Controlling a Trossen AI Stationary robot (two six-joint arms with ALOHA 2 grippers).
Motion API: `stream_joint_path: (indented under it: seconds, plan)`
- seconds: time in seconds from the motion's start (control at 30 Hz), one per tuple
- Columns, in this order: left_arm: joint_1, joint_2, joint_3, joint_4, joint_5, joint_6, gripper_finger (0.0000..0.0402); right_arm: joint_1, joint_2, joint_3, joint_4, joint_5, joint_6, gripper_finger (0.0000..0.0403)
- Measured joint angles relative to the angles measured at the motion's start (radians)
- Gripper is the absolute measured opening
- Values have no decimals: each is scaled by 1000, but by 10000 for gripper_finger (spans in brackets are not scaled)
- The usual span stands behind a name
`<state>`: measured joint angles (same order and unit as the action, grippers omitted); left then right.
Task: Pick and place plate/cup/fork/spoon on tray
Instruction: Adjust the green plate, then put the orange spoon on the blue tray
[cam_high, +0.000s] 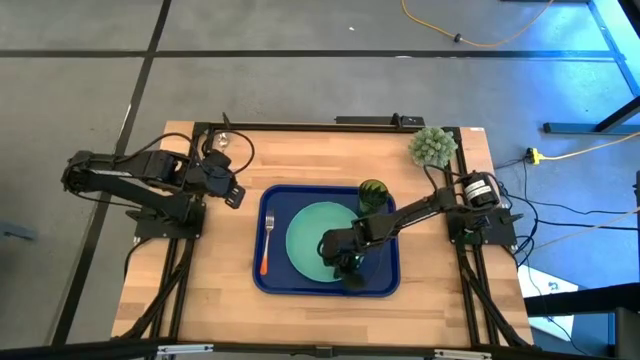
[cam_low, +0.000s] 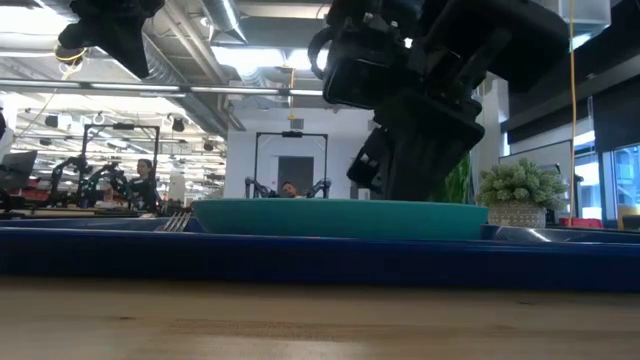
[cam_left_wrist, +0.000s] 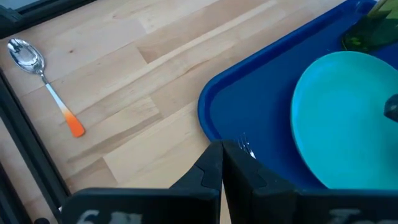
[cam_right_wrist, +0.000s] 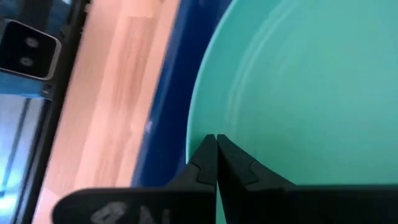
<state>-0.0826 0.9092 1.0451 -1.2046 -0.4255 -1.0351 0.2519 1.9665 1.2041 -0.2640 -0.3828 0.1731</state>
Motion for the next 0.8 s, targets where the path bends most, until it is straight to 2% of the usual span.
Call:
stream_joint_path:
  seconds: [0.2, 0.4, 0.6, 0.8]
  plan:
    - [0, 0, 0, -3, 0, 0, 0, 8, 32, 0, 65, -39, 1, 2]
    - [0, 0, 0, -22, 0, 0, 0, 8, 28, 27, 34, 8, -33, 2]
    - [0, -1, 0, -24, 0, 16, 0, 5, 9, 112, -150, 71, -125, 2]
    - [0, 0, 0, -24, 0, 42, 0, -16, -6, 283, -434, 142, -163, 2]
